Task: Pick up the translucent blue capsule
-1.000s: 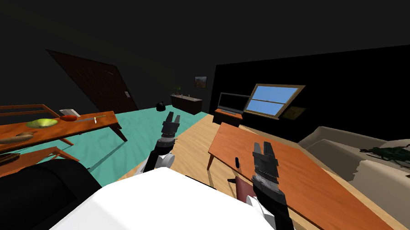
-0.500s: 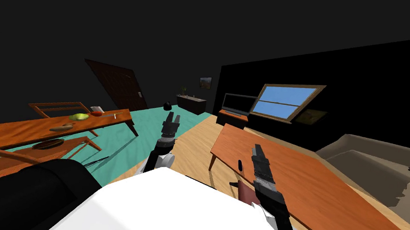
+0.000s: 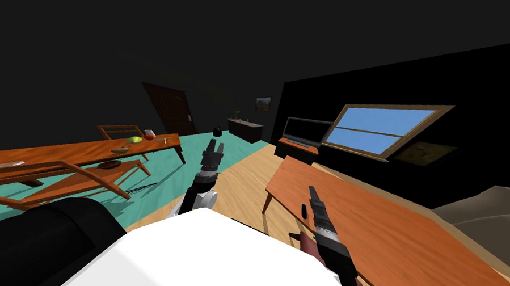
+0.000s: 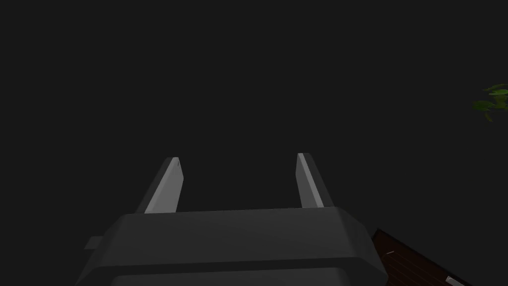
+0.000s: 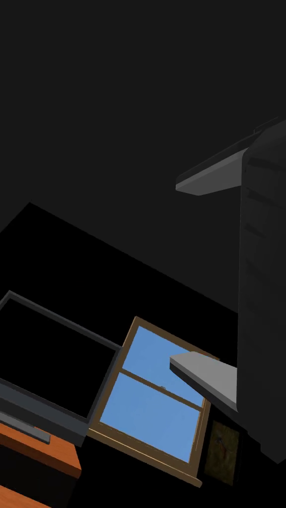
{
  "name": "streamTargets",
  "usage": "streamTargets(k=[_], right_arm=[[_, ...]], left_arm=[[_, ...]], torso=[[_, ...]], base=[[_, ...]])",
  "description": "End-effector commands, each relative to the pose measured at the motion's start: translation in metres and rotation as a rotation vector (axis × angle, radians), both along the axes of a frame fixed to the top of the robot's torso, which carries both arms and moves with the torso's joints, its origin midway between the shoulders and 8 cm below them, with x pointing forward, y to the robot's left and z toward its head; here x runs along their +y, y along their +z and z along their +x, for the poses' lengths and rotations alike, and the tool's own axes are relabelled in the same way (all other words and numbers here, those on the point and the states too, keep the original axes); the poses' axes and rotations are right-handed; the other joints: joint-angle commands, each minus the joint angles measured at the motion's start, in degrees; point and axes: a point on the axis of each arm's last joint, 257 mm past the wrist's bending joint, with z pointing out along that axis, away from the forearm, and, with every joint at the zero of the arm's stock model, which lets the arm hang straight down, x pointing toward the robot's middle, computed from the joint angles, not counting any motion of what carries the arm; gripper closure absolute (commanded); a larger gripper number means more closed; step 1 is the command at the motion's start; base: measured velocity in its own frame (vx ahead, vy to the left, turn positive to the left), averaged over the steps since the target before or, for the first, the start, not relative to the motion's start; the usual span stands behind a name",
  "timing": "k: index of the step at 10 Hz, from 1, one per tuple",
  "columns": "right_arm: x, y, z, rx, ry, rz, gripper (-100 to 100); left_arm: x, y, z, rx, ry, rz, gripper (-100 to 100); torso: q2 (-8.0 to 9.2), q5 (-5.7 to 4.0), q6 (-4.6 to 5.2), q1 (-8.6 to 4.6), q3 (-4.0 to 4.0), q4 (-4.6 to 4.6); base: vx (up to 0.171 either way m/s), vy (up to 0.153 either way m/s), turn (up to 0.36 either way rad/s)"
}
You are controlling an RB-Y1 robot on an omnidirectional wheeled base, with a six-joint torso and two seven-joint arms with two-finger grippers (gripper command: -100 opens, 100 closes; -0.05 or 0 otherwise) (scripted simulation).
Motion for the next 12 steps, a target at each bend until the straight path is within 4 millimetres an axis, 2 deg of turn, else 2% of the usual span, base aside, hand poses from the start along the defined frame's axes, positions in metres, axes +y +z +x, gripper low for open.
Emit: streamTargets(k=[1,2,3,5,6,7,8,10,11,12], right_arm=[[-0.019,-0.036,-0.002,0.107,-0.037,-0.052,-100],[-0.028,-0.059,-0.004,0.176,-0.06,-0.083,-100],[-0.03,-0.064,-0.004,0.189,-0.064,-0.081,-100],[-0.049,-0.109,-0.013,0.322,-0.105,-0.142,-100],[-0.051,-0.111,-0.013,0.33,-0.109,-0.14,-100],[-0.061,-0.134,-0.019,0.399,-0.13,-0.17,-100],[-0.061,-0.134,-0.019,0.401,-0.13,-0.17,-100],[-0.08,-0.174,-0.033,0.524,-0.162,-0.229,-100],[-0.082,-0.177,-0.034,0.541,-0.17,-0.227,-100],[-0.091,-0.195,-0.042,0.598,-0.183,-0.256,-100]], left_arm=[[0.0,0.0,0.0,0.0,0.0,0.0,0],[0.0,0.0,0.0,0.0,0.0,0.0,0],[0.0,0.0,0.0,0.0,0.0,0.0,0],[0.0,0.0,0.0,0.0,0.0,0.0,0],[0.0,0.0,0.0,0.0,0.0,0.0,0],[0.0,0.0,0.0,0.0,0.0,0.0,0],[0.0,0.0,0.0,0.0,0.0,0.0,0],[0.0,0.0,0.0,0.0,0.0,0.0,0],[0.0,0.0,0.0,0.0,0.0,0.0,0],[0.0,0.0,0.0,0.0,0.0,0.0,0]], torso=[[0.0,0.0,0.0,0.0,0.0,0.0],[0.01,-0.01,-0.01,-0.04,0.01,0.0],[0.03,-0.02,0.02,-0.06,0.02,0.0],[-0.02,0.0,0.01,0.0,-0.01,0.0],[-0.03,0.0,0.0,-0.01,-0.01,0.0],[-0.05,0.0,0.05,0.0,-0.03,-0.01],[-0.07,0.0,0.02,-0.01,-0.04,-0.01],[-0.07,0.01,0.03,0.01,-0.04,-0.01],[-0.08,0.0,0.02,-0.01,-0.04,-0.01],[-0.09,0.0,0.05,-0.01,-0.05,-0.02]], base=[[-0.027,-0.025,0.294],[-0.028,-0.031,0.243],[-0.018,-0.024,0.065],[-0.015,-0.011,0.208],[-0.008,-0.018,0.079],[-0.004,-0.012,0.118],[-0.004,-0.014,0.073],[-0.004,-0.015,0.179],[0.0,-0.017,0.061],[0.004,-0.011,0.096]])
